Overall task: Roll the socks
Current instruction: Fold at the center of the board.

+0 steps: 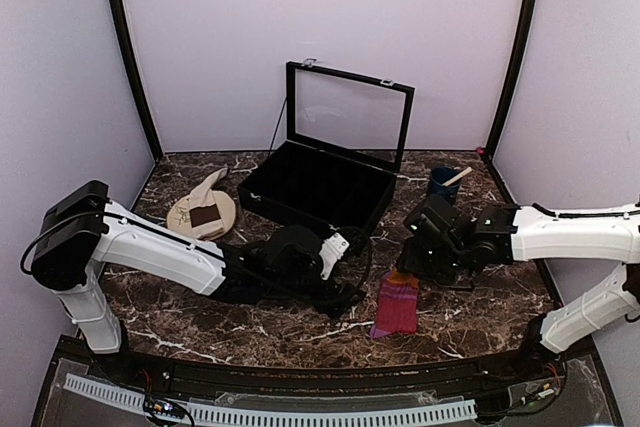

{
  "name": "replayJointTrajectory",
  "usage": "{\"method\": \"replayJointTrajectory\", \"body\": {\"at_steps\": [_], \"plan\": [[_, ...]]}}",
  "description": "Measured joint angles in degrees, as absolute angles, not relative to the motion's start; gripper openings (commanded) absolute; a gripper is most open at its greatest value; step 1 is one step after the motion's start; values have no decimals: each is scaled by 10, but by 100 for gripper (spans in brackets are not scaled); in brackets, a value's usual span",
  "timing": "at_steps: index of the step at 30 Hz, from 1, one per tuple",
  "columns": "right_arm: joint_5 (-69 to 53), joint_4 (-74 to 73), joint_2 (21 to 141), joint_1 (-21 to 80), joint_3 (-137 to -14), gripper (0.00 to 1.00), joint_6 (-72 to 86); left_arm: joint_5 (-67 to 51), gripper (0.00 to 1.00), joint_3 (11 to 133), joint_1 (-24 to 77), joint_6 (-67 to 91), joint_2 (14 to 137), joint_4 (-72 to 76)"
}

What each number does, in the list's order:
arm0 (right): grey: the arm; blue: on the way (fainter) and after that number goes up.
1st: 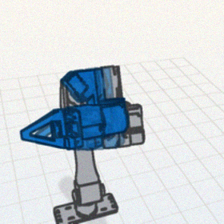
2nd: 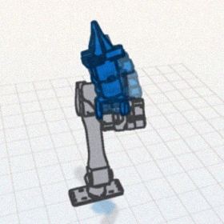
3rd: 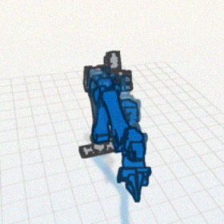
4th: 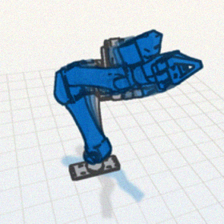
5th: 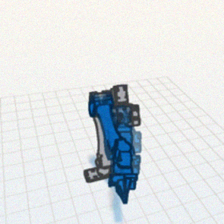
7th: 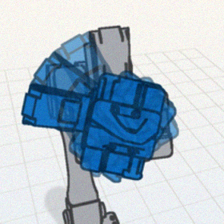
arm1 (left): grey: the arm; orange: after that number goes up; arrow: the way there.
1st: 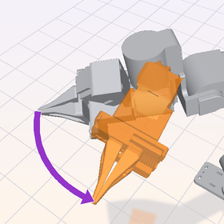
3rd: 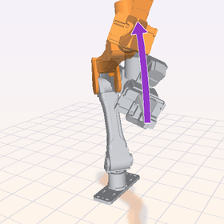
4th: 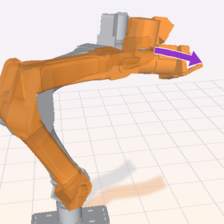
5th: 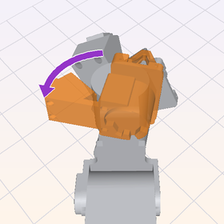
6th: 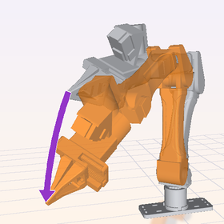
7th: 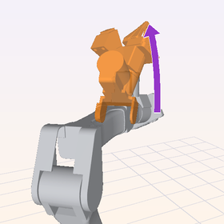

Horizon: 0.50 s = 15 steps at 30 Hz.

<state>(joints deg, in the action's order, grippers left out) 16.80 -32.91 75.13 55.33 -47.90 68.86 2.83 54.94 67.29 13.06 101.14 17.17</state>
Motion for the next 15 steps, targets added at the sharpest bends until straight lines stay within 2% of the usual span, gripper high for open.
{"method": "replayJointTrajectory", "body": {"at_steps": [7, 15], "plan": [[222, -344, 737, 554, -491, 71, 678, 0, 81, 549, 674, 107, 1001, 174], [262, -357, 725, 570, -491, 67, 634, -26, 80, 550, 686, 79, 1000, 158]]}}
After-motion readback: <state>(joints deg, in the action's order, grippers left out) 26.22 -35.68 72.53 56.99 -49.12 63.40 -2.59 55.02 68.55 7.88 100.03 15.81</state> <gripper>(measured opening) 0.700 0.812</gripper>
